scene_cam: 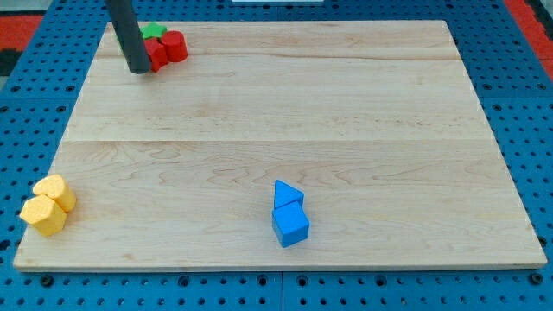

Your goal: Nudge the blue cube left a bit

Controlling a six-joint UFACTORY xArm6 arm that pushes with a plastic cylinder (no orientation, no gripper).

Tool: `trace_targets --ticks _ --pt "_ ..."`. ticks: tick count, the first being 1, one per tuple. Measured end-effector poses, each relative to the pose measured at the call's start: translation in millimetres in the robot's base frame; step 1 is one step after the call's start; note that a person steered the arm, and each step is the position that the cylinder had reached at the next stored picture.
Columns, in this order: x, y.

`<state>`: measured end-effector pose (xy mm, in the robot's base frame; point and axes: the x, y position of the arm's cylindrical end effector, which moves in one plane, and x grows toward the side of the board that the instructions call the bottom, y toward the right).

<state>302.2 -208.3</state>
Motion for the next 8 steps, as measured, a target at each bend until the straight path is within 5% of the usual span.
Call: trace_targets --ticks 3,6,8 --pt "75.1 40.7" --pt "176.7 286.3" --pt "234.6 302.4"
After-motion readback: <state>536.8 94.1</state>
